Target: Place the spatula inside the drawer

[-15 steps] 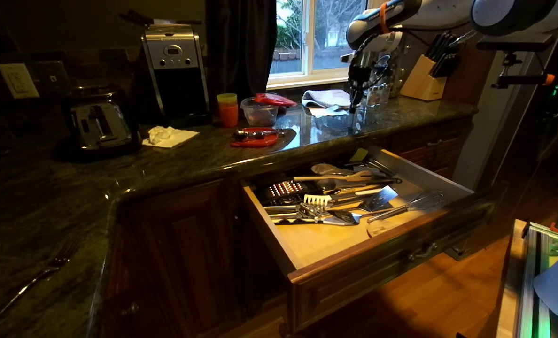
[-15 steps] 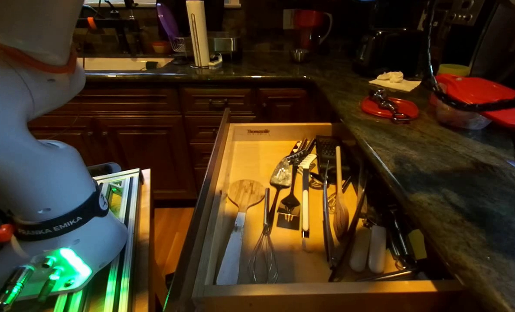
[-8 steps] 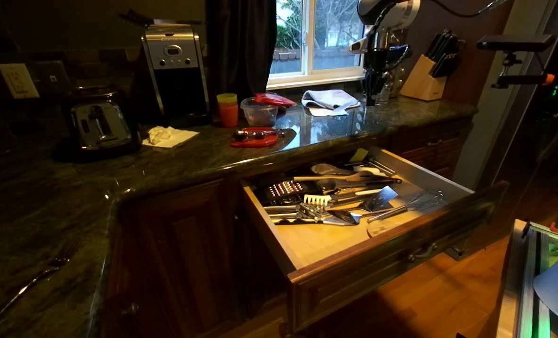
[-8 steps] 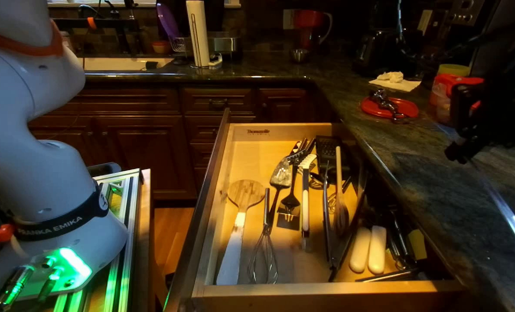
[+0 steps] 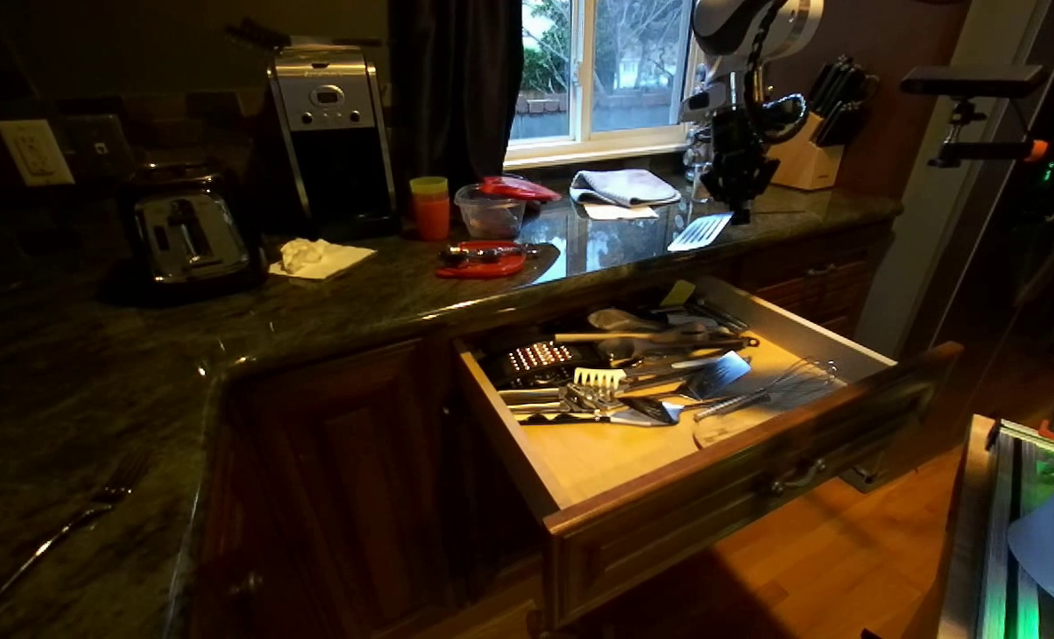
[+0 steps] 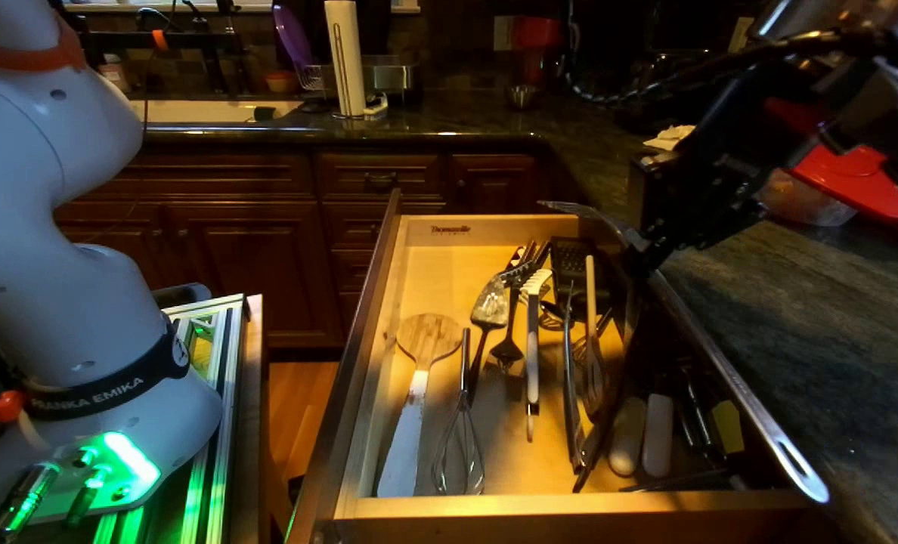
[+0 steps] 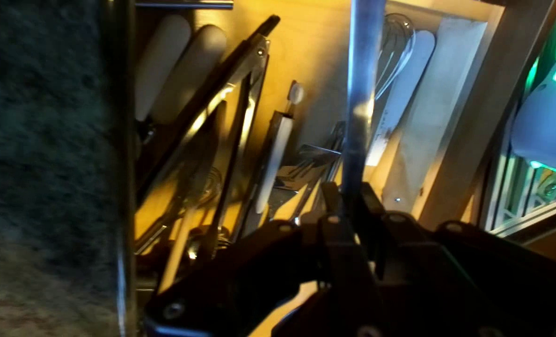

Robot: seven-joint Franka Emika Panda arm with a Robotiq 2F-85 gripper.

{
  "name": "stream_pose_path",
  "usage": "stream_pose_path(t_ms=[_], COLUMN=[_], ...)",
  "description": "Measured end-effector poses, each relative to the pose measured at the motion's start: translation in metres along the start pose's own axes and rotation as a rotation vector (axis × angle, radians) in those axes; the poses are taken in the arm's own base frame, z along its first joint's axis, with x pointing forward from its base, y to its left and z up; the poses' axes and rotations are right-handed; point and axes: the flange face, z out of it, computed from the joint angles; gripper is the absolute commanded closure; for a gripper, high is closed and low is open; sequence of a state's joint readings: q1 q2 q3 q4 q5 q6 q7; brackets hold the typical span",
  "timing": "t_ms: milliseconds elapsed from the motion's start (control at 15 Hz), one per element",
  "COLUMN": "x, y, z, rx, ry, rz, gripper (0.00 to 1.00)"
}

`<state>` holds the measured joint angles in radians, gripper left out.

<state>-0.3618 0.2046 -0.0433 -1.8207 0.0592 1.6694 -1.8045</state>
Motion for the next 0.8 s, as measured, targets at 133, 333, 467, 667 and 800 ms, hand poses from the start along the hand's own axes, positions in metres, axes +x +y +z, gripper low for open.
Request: stream_pose_path(t_ms=[133, 333, 467, 667, 800], x=[0.002, 0.000, 0.000, 0.003, 0.016], y=[-0.004, -0.001, -0.001, 0.000, 0.006], z=[0.002, 0.001, 0.001, 0.004, 0.015], rx=[0.005, 0.003, 0.003, 0.007, 0.003], ry=[-0.001, -0.003, -0.003, -0.009, -0.021], rz=[-0.004, -0.001, 0.000, -0.005, -0.026], gripper=[0.89, 0.89, 0.97, 0.97, 0.97])
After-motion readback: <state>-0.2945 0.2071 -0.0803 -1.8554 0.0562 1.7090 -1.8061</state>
